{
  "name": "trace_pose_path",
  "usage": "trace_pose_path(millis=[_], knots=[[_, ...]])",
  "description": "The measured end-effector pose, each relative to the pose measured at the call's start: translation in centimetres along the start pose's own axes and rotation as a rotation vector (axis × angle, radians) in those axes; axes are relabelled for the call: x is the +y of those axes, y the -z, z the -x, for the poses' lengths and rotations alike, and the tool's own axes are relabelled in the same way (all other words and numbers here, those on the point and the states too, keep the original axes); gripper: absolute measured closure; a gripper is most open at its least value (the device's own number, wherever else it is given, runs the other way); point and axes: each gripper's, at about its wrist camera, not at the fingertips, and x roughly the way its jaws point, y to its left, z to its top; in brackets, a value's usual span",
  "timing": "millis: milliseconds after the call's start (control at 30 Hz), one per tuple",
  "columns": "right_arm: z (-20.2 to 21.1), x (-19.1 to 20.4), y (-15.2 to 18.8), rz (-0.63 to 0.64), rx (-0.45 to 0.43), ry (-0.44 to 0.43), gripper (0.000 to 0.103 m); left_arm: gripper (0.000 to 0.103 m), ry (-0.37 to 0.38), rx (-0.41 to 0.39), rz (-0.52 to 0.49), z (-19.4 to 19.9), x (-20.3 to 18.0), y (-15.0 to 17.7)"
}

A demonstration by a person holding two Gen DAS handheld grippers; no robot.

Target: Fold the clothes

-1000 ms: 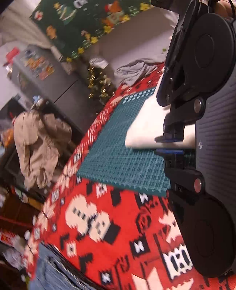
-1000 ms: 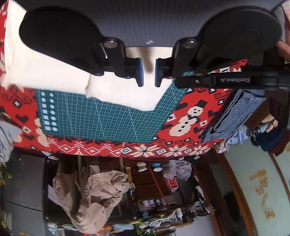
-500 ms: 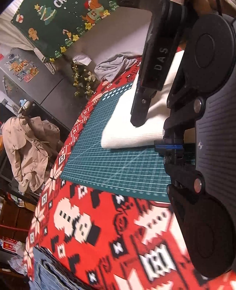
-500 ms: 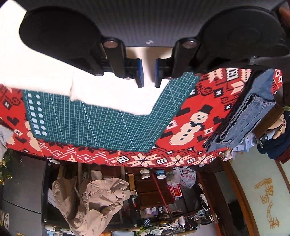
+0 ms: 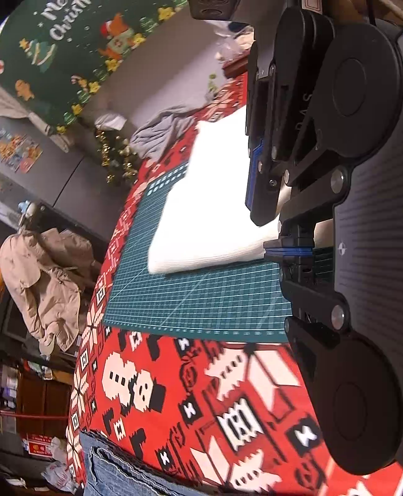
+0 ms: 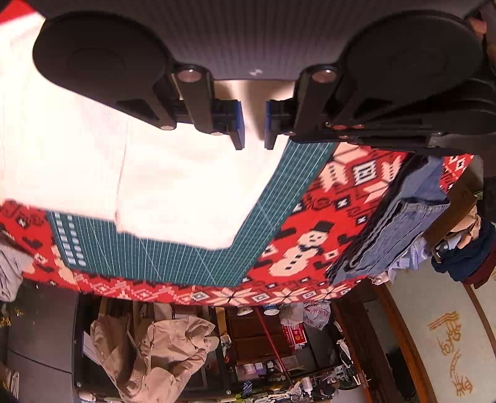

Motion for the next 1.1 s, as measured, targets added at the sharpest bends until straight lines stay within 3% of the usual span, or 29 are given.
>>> trace_pose_path(millis=[400, 567, 767, 933, 1100], knots=[[3.4, 1.4, 4.3, -0.019, 0.015, -0.023, 0.087, 0.103, 0.011, 0.044, -0.026, 2.4, -0.9, 2.4], [5.3, 0.5, 4.4, -0.041, -0.031, 0.004, 0.087, 0.103, 0.035, 0.007, -0.012, 3.7, -1.0, 1.9], [5.0, -2.1, 4.4, -0.057, -0.048, 0.104, 0.090, 0.103, 0.086, 0.014, -0.064, 1.5, -3.2, 0.8], [5.6, -3.6, 6.1, -0.076, -0.044, 0.110, 0.096, 0.102, 0.048, 0.081, -0.149, -0.4, -4.6, 1.9], [7.0, -4.1, 7.2, -0.089, -0.028, 0.088, 0.097, 0.102, 0.060, 0.082, -0.138, 0.4, -4.6, 1.7]])
